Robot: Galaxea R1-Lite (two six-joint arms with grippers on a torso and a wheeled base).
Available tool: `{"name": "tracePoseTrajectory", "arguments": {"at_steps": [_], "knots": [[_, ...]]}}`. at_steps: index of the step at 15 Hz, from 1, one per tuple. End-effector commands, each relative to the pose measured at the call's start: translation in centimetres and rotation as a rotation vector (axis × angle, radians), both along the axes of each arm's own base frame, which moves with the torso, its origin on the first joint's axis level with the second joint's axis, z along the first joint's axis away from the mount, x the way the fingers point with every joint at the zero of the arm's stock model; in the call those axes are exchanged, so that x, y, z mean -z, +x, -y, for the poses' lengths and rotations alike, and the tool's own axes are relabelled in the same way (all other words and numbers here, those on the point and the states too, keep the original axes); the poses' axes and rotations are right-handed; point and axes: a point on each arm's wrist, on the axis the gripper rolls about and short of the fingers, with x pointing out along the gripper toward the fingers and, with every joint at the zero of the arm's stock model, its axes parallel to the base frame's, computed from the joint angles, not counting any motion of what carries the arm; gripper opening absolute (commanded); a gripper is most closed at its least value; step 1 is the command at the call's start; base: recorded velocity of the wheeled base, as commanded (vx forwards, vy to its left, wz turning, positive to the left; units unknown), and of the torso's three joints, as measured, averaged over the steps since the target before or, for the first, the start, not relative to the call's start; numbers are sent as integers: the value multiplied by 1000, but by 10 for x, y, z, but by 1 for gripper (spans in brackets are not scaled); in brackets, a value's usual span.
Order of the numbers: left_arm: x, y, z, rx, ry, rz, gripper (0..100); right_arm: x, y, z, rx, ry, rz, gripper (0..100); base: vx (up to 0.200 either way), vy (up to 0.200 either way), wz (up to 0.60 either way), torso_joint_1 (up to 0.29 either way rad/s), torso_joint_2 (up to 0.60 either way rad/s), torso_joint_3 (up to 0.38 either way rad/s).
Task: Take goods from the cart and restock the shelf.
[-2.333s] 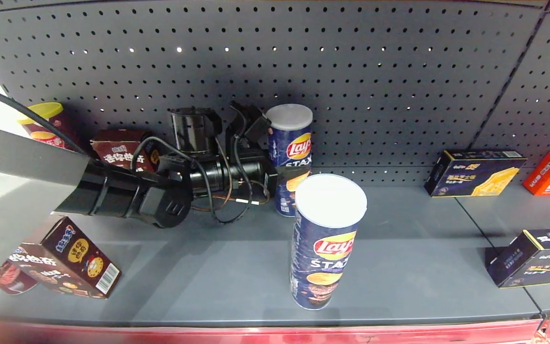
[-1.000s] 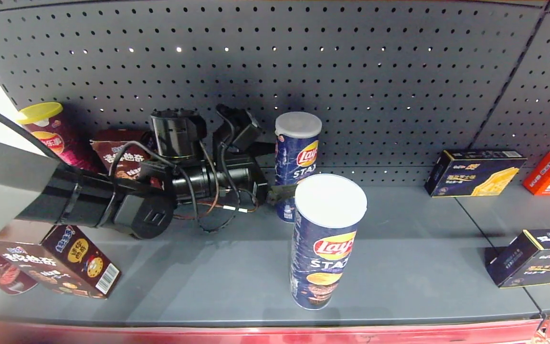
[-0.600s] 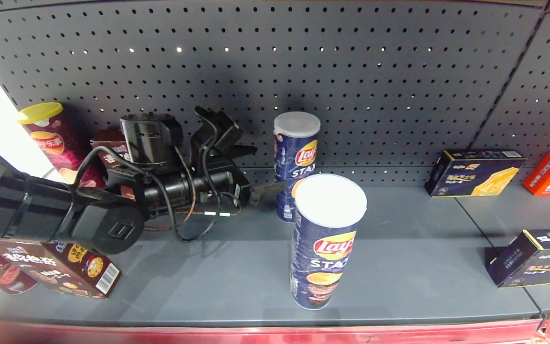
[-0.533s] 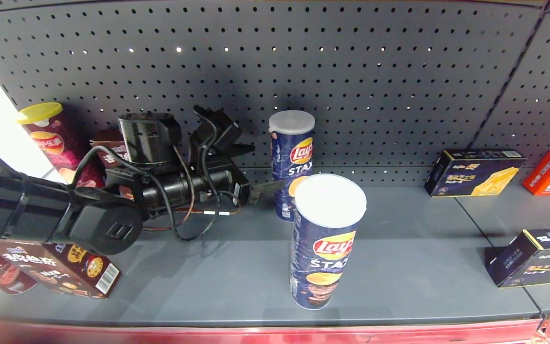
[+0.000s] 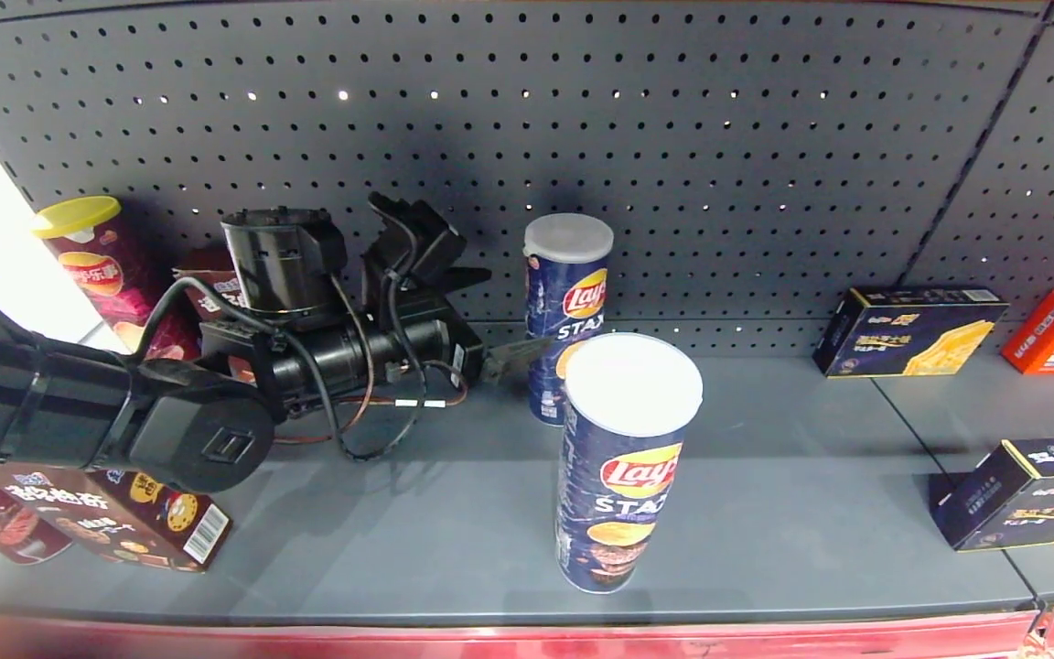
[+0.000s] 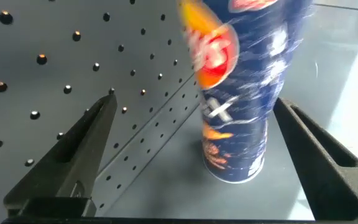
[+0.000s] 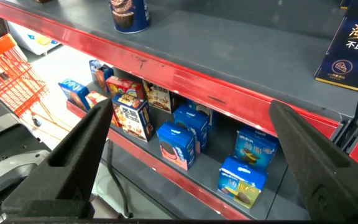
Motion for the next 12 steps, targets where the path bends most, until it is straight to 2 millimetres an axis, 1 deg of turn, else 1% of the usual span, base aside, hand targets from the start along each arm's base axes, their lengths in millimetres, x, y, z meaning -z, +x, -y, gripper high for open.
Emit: {"name": "tracePoseTrajectory", "arguments": {"at_steps": [1, 8, 12], "knots": [[0, 1, -2, -6, 0, 0, 100, 0, 0, 0, 0, -1, -1, 100, 0, 0, 0, 0, 0, 0], [-1, 3, -4, -46, -3, 4, 100, 0, 0, 0, 0, -1, -1, 100, 0, 0, 0, 0, 0, 0], [-1, 5, -11, -67, -3, 3, 100, 0, 0, 0, 0, -1, -1, 100, 0, 0, 0, 0, 0, 0]]}}
